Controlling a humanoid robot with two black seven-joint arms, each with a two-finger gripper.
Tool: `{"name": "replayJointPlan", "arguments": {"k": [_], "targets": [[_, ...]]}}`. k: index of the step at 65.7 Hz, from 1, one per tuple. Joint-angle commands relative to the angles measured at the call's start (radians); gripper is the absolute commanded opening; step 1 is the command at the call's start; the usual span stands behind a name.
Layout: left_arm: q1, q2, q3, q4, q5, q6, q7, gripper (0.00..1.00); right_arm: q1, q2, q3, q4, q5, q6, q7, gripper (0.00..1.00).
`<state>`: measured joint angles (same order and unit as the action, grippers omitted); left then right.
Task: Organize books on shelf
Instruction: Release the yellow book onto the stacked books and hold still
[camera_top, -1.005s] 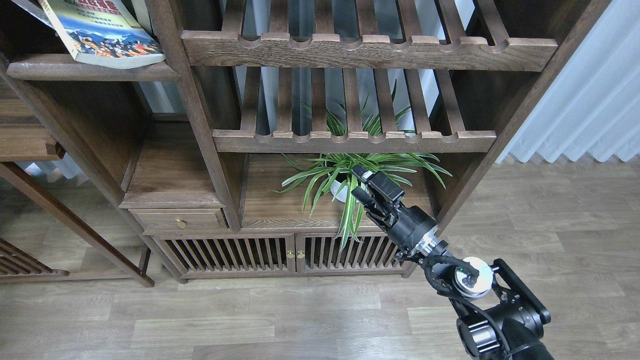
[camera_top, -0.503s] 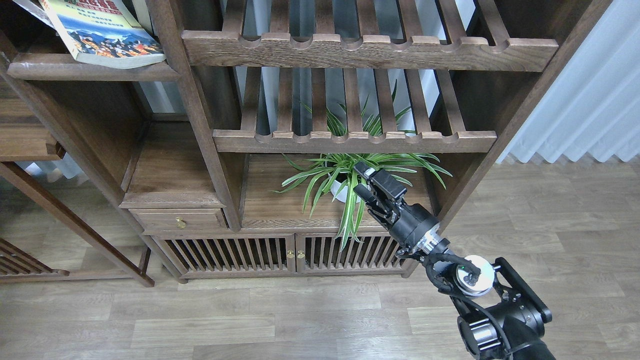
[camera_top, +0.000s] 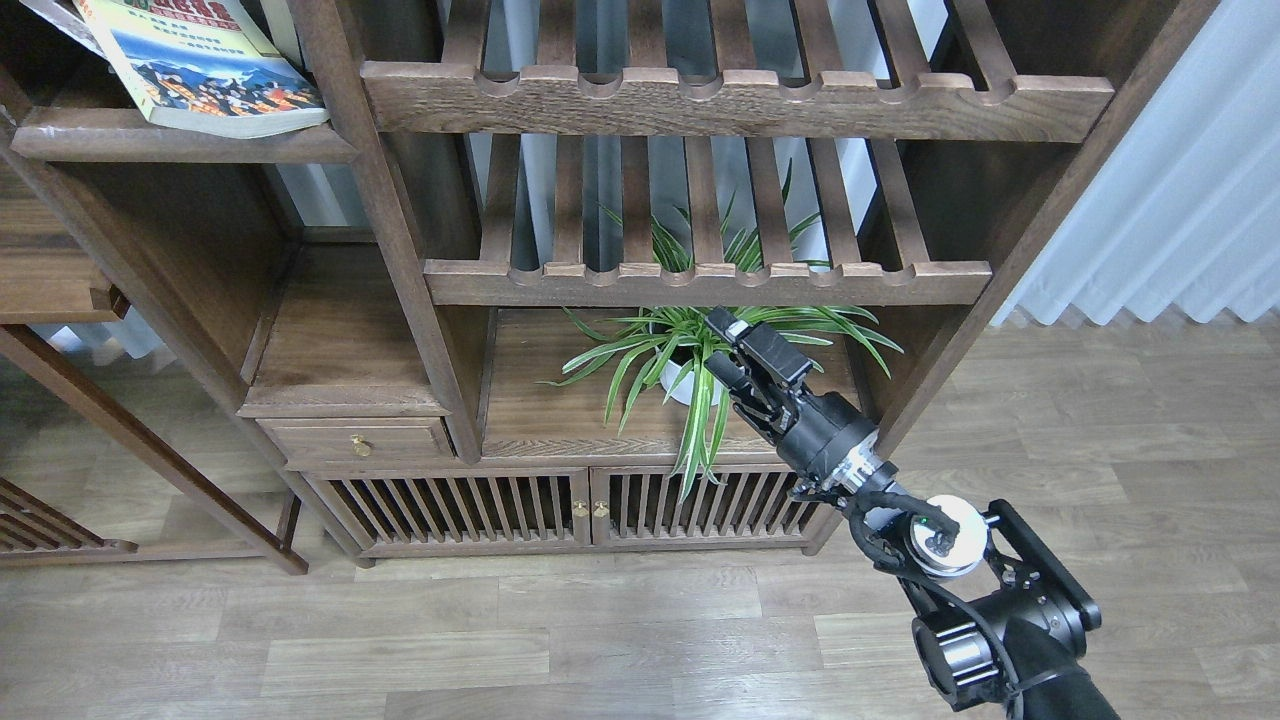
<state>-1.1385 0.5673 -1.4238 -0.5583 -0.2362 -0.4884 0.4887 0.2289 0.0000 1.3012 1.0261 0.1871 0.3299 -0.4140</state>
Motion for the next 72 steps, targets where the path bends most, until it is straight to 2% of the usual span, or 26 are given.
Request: {"name": "replayJointPlan", "arguments": {"k": [1,12,18,25,34,48,56,72], "targets": [[-0.001,-0.003,0.016,-0.003,-0.002,0.0,0.0,0.19,0.003,0.0,0.0,0.0,0.002,0.0,0.0,0.87],[-0.001,-0.001,0.103,-0.028,-0.003,0.0,0.0,0.65,0.003,0.0,0.0,0.002,0.002,0.001,0.0,0.87],[0.0,0.011,0.094,-0.089,-0.015,0.0,0.0,0.77,0.001,0.0,0.0,0.002,0.003,0.003,0.0,0.87],[-0.001,0.031,0.072,-0.124,-0.017,0.0,0.0,0.85,0.001,0.0,0.0,0.003,0.003,0.003,0.0,0.87],[-0.001,0.039,0.052,-0.179,-0.018,0.0,0.0,0.91,0.001,0.0,0.0,0.005,0.003,0.003,0.0,0.87],[0.0,0.039,0.031,-0.351,-0.023,0.0,0.0,0.98,0.001,0.0,0.0,0.008,0.005,0.005,0.0,0.88],[0.003,0.039,0.029,-0.44,-0.025,0.0,0.0,0.99,0.001,0.0,0.0,0.008,0.005,0.003,-0.002,0.88],[0.003,0.037,0.034,-0.542,-0.023,0.0,0.0,0.99,0.003,0.0,0.0,0.003,0.003,0.003,0.0,0.88]]}}
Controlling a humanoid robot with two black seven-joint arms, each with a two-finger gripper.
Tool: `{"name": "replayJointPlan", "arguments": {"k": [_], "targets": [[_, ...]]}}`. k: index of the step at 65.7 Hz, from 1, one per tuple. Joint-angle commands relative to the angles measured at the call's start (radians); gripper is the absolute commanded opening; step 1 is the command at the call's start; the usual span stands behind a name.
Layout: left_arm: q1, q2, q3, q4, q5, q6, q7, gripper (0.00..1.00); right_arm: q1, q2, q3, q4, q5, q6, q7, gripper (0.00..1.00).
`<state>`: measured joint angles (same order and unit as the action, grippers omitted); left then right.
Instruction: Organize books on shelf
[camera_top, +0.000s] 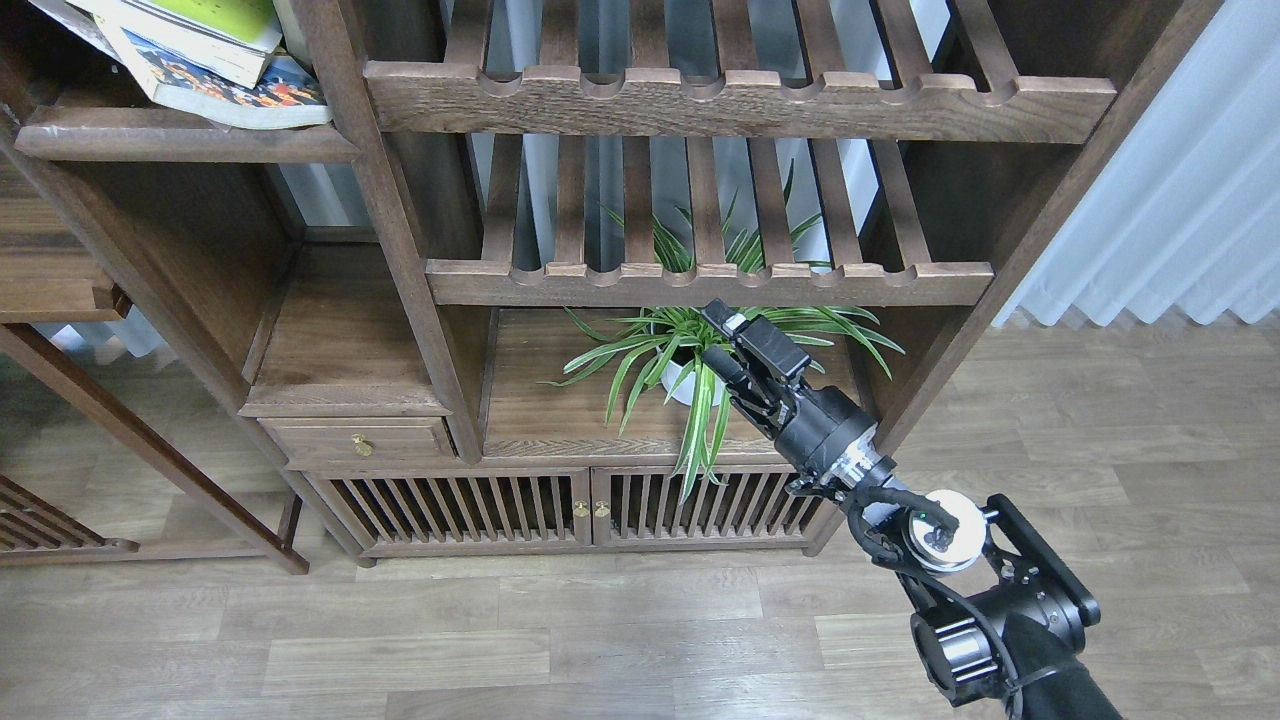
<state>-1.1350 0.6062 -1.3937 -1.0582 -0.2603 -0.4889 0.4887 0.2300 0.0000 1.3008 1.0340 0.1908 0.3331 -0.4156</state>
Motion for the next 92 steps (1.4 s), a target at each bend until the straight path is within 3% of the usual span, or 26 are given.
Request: {"name": "replayJointPlan", "arguments": {"k": [1,15,26,56,71,92], "targets": [[0.0,-0.003,0.005,-0.048,0.0,0.0,0.0,0.99,0.002,0.0,0.0,-0.005,-0.002,0.0,0.001,0.89],[0.0,-0.037,0.03,-0.083,0.003,0.0,0.0,0.99,0.002,0.0,0.008,-0.02,-0.004,-0.005,0.001,0.95],[-0.008,-0.135,0.038,-0.086,0.012,0.0,0.0,0.98,0.0,0.0,0.011,-0.034,-0.004,-0.003,0.003,0.99],[-0.045,-0.606,0.062,-0.075,0.101,0.0,0.0,0.97,-0.023,0.0,0.094,-0.048,0.001,-0.002,0.003,0.99],[-0.006,-0.606,0.134,-0.068,0.102,0.0,0.0,0.97,-0.02,0.0,0.132,-0.046,0.003,-0.003,0.001,0.99],[0.211,-0.606,0.213,-0.075,0.098,0.0,0.0,0.98,0.054,-0.021,0.157,-0.025,0.004,-0.002,0.001,0.99]]}}
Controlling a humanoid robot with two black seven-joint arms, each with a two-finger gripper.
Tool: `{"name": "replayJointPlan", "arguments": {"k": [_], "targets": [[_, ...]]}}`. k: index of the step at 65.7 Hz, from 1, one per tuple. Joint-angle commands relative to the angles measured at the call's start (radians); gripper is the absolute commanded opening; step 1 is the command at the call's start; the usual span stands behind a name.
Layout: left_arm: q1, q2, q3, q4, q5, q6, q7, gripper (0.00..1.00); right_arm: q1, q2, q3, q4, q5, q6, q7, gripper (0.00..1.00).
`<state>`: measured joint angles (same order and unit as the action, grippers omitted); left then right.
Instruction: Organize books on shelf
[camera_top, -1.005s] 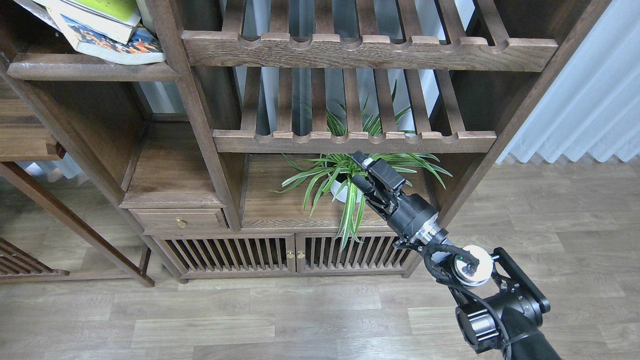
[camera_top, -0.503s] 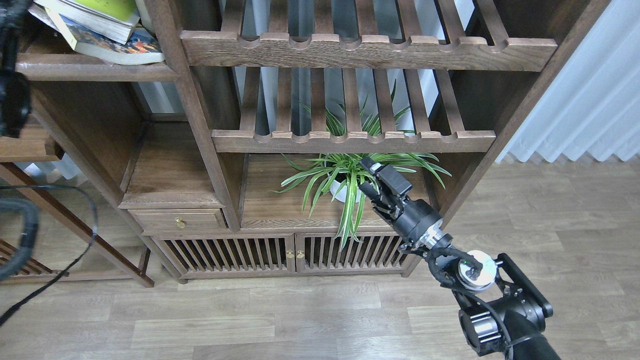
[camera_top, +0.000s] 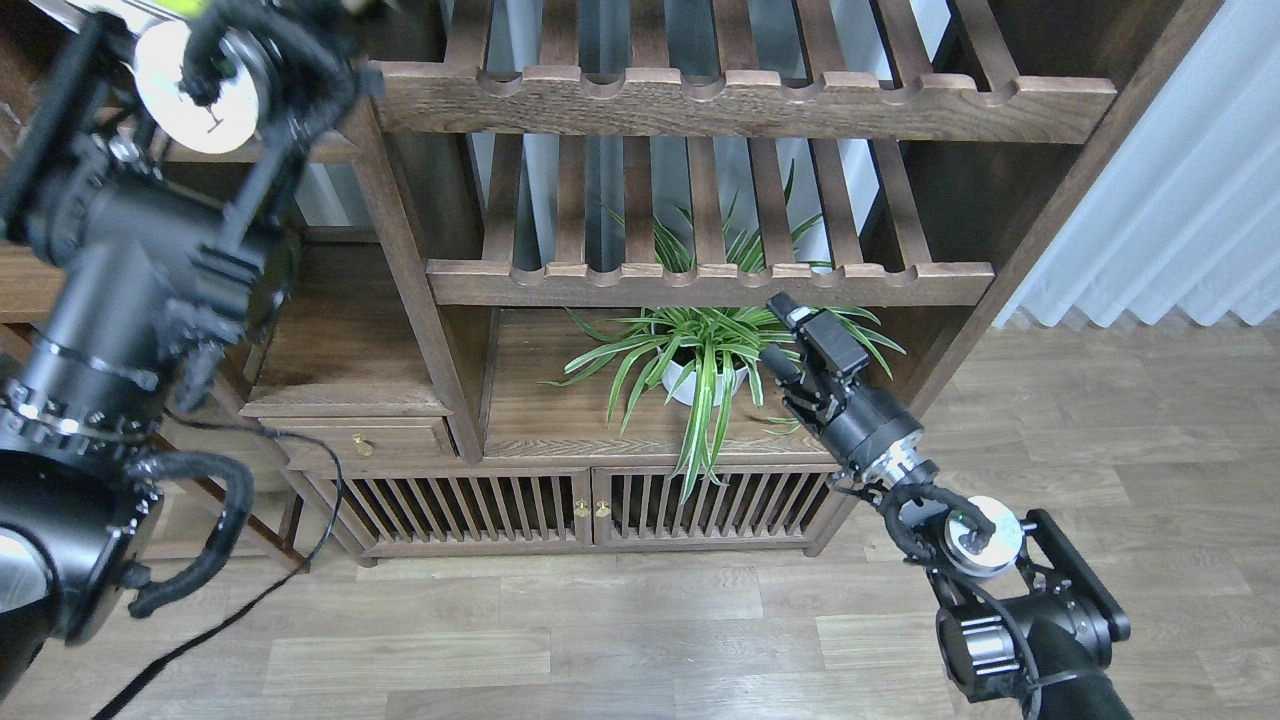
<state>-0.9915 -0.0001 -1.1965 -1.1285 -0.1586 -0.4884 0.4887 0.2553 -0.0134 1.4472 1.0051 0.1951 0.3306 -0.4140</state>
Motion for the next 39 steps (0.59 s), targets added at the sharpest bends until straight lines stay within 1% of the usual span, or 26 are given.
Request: {"name": "replayJointPlan", "arguments": {"k": [1,9,23,39], "targets": [[0.073,0.0,0.015,-0.005,-0.004,0.0,0.0,0.98,0.03,-0.008,0.01,0.004,0.0,0.001,0.0,0.99],[0.149,0.0,0.015,-0.005,-0.006,0.0,0.0,0.98,0.051,-0.008,0.01,0.006,0.0,0.001,0.0,0.99],[0.319,0.0,0.012,-0.005,-0.007,0.0,0.0,0.99,0.076,-0.01,0.01,0.006,0.0,-0.002,0.0,0.99],[0.458,0.0,-0.008,-0.002,-0.009,0.0,0.0,0.99,0.105,-0.022,0.01,0.004,0.0,-0.007,0.0,0.99]]}}
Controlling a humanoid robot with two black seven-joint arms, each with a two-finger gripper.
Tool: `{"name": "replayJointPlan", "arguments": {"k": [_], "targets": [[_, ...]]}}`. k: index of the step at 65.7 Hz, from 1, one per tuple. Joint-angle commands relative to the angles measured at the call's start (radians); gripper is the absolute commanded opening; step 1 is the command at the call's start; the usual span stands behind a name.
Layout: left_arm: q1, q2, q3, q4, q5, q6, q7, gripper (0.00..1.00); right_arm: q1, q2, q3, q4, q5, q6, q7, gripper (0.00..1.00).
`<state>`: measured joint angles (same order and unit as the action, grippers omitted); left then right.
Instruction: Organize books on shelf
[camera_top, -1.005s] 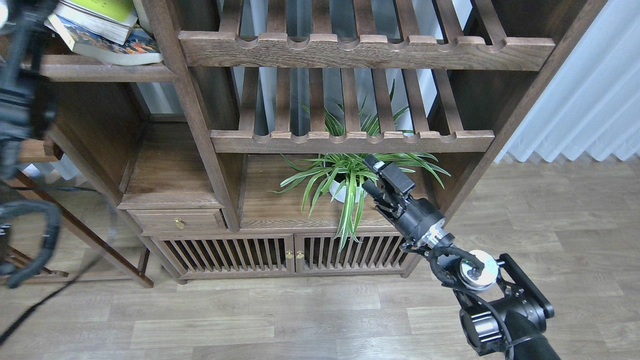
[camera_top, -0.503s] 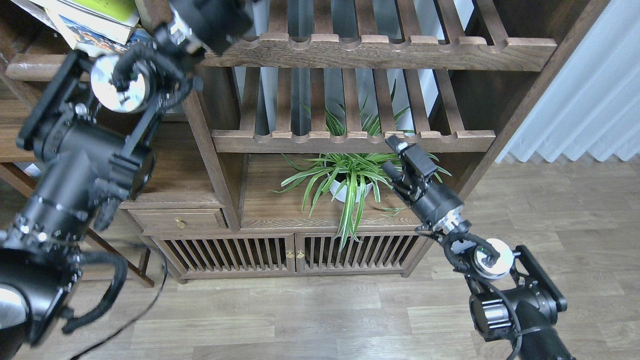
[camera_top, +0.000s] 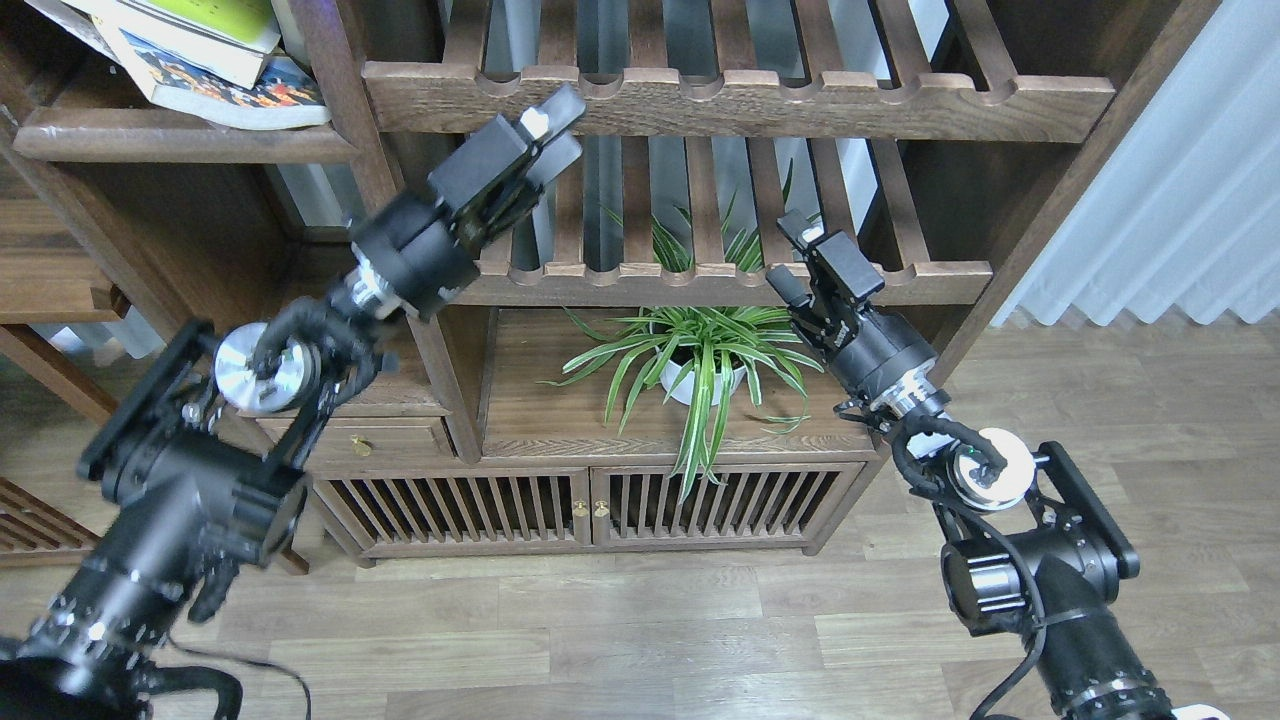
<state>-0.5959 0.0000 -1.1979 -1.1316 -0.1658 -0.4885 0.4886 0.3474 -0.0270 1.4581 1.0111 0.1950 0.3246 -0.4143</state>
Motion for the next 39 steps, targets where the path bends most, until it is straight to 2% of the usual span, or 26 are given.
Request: {"name": "replayJointPlan", "arguments": {"k": [1,9,19,39], "targets": [[0.068,0.0,-0.008,0.001,-0.001,0.0,0.0,0.99,0.015,-0.008,-0.001,0.0,0.0,-0.001,0.0,0.99],[0.125,0.0,-0.008,0.003,-0.001,0.0,0.0,0.99,0.019,-0.011,-0.001,-0.002,0.0,-0.002,0.0,0.99],[0.136,0.0,-0.019,0.009,-0.006,0.0,0.0,0.99,0.018,-0.011,-0.001,-0.009,-0.002,-0.002,0.0,0.99],[0.269,0.0,-0.022,0.033,-0.006,0.0,0.0,0.99,-0.033,-0.01,-0.004,-0.066,-0.002,0.005,0.0,0.99]]}}
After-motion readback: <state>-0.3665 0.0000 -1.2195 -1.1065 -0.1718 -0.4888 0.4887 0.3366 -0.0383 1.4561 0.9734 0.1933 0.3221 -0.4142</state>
